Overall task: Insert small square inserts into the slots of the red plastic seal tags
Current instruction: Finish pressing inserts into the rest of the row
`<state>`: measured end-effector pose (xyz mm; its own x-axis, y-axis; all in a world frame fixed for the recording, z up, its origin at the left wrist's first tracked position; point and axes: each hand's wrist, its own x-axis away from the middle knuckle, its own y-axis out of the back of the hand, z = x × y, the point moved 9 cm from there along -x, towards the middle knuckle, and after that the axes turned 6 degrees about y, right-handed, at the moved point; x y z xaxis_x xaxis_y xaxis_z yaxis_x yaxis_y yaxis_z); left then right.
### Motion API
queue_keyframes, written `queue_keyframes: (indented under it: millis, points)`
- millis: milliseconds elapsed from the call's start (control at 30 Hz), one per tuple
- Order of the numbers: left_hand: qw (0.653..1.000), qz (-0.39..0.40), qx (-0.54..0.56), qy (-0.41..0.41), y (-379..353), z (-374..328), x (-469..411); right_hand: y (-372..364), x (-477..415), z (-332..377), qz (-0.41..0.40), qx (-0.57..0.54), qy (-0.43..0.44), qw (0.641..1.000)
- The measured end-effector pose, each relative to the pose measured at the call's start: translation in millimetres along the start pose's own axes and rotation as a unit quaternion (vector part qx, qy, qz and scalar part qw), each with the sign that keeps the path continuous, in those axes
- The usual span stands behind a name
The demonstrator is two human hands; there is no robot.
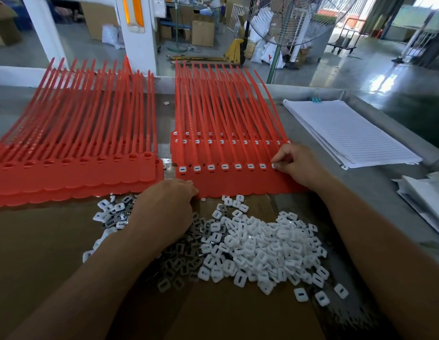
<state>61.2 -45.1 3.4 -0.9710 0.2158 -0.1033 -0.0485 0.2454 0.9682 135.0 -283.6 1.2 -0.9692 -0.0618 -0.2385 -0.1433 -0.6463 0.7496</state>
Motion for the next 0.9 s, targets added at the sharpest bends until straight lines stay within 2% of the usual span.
queue_keyframes:
  millis: [267, 500, 733, 900]
  points:
    - [1.000, -0.005, 0.007, -0.007, 0.9, -1.0, 0.1, -0.8, -0.7, -5.5, -0.012, 0.014, -0.008, 1.000]
    - [1.000, -0.006, 0.011, -0.003, 0.8, 0.5, -0.4, -0.5, -3.0, -4.5, 0.023, -0.018, -0.041, 0.999]
    - [1.000, -0.001, 0.003, -0.002, 0.0, 0.5, -1.0, 1.5, -6.0, -4.7, 0.000, -0.005, -0.087, 0.996]
    - [1.000, -0.001, 0.000, -0.002, -1.0, -0.4, -0.6, -2.1, -11.7, -10.1, 0.040, 0.020, -0.148, 0.988]
